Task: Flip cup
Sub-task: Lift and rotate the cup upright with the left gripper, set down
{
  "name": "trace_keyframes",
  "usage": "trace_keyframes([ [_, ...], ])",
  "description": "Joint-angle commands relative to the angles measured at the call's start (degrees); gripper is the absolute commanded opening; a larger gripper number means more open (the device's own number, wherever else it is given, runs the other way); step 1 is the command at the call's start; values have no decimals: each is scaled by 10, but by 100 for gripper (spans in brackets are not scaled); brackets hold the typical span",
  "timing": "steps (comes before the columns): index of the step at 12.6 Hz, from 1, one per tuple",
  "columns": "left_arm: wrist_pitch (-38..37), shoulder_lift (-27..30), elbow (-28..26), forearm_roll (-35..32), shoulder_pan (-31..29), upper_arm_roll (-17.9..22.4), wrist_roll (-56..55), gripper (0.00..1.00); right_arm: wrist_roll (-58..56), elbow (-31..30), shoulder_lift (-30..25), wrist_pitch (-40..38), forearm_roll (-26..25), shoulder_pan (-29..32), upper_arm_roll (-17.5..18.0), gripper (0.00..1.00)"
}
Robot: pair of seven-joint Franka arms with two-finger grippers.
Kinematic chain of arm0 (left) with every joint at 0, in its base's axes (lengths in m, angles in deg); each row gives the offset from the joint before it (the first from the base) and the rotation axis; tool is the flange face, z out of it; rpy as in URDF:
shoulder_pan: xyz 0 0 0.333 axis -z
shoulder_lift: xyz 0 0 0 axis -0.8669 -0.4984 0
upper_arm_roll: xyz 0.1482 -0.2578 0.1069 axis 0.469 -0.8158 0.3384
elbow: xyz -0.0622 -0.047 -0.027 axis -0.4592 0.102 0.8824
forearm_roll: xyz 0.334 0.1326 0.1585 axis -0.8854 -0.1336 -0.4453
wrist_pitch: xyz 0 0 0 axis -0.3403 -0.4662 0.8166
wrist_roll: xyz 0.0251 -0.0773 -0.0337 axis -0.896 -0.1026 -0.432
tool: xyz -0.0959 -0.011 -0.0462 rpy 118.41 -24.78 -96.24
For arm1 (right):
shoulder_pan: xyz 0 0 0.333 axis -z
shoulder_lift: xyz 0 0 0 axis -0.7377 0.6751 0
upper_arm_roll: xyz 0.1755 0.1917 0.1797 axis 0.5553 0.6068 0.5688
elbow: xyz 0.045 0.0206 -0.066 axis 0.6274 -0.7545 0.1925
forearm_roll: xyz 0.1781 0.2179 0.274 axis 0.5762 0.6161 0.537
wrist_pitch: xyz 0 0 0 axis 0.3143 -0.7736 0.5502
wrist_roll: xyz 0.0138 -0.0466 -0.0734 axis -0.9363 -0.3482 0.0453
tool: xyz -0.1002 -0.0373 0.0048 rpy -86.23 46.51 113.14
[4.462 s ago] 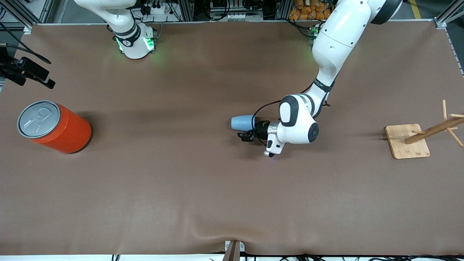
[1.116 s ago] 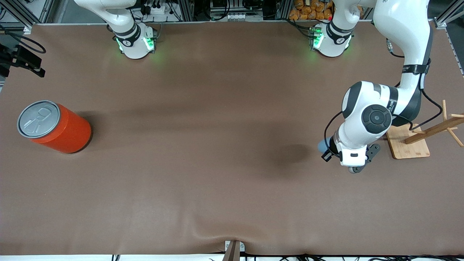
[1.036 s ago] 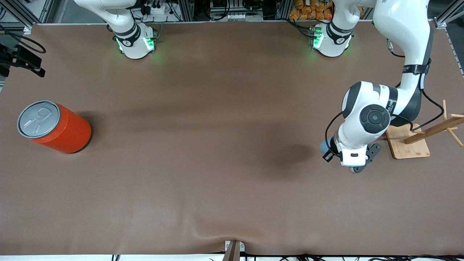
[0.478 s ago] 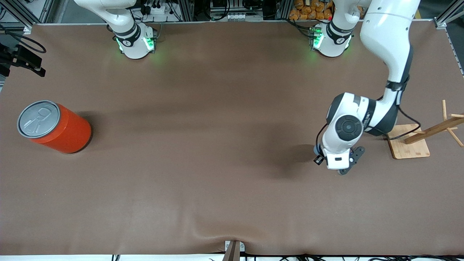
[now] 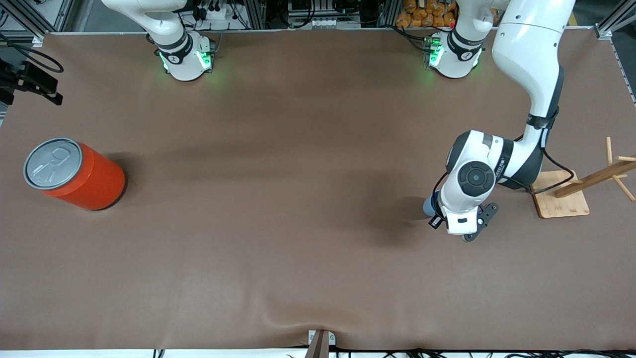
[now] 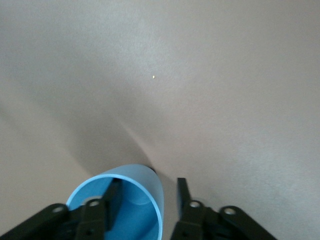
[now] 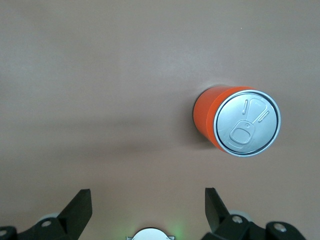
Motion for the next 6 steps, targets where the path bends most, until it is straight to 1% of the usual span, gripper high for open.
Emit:
trace_keyframes([
  [1,-5,23,4,-14,-4,-1,-13,100,1,11,4,-10,7,9,5,100],
  [4,-5,40,10,-15,-18,1,5,100,0,11,4,-9,7,9,5,100],
  [6,-6,56,10,-13,-27,0,43,100,0,11,4,-10,7,9,5,100],
])
